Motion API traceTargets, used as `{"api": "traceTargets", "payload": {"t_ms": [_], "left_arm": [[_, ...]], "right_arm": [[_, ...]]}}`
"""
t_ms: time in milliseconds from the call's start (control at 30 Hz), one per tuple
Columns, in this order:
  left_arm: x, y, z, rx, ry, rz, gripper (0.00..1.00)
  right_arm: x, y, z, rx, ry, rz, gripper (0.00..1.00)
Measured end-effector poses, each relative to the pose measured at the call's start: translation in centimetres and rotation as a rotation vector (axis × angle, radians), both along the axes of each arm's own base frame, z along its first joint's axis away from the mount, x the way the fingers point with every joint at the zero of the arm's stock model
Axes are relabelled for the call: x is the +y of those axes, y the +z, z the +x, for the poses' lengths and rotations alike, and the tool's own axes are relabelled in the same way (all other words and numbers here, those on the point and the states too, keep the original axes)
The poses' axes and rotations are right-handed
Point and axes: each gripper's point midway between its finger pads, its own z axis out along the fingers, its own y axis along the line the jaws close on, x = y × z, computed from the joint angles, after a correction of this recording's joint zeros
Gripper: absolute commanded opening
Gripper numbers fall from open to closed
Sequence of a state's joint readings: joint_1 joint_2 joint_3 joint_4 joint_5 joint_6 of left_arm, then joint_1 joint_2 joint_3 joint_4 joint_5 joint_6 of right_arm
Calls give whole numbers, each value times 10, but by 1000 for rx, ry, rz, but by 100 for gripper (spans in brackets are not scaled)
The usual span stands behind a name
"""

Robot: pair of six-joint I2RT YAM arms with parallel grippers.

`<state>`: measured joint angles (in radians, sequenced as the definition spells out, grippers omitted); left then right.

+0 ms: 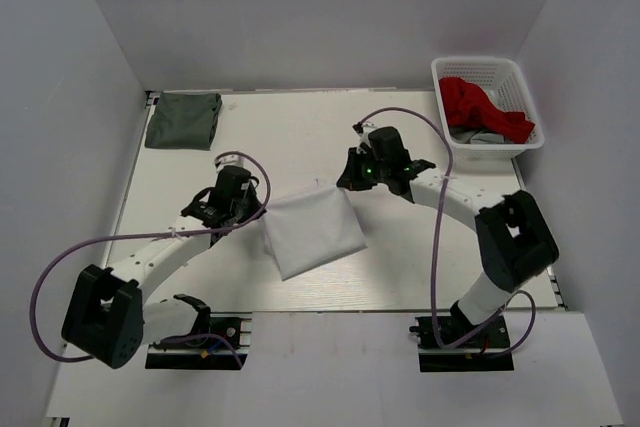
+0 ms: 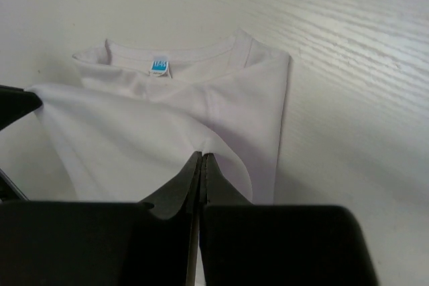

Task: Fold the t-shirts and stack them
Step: Fold the long partially folded tshirt into a neat square

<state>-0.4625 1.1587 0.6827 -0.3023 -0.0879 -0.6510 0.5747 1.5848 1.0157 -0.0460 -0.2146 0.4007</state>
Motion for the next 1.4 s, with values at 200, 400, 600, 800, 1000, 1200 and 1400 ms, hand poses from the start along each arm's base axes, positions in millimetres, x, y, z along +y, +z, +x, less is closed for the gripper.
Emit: {"api": "traceTargets", "payload": {"t_ms": [200,400,600,800,1000,1200,1400], "left_arm": [[48,-56,14,95,267,95,0],[63,-76,36,103,358,100,0],[67,-66,50,60,373,96,35],[70,-37,52,-11,372,72,74],[62,-7,51,-75,335,12,100],[24,-12,49,-40,153,-84,100],[5,-54,32,123,57,-104,100]], "right_arm": [[25,-29,45,4,-11,15,0],[44,-76,83,40,3,26,4],[44,-81,89,30,19,31,59],[44,-45,97,-54,37,49,90],[47,13,78,-160,90,104,90],[70,9,37,-136,205,122,90],[77,-38,-1,-24,273,79,88]]}}
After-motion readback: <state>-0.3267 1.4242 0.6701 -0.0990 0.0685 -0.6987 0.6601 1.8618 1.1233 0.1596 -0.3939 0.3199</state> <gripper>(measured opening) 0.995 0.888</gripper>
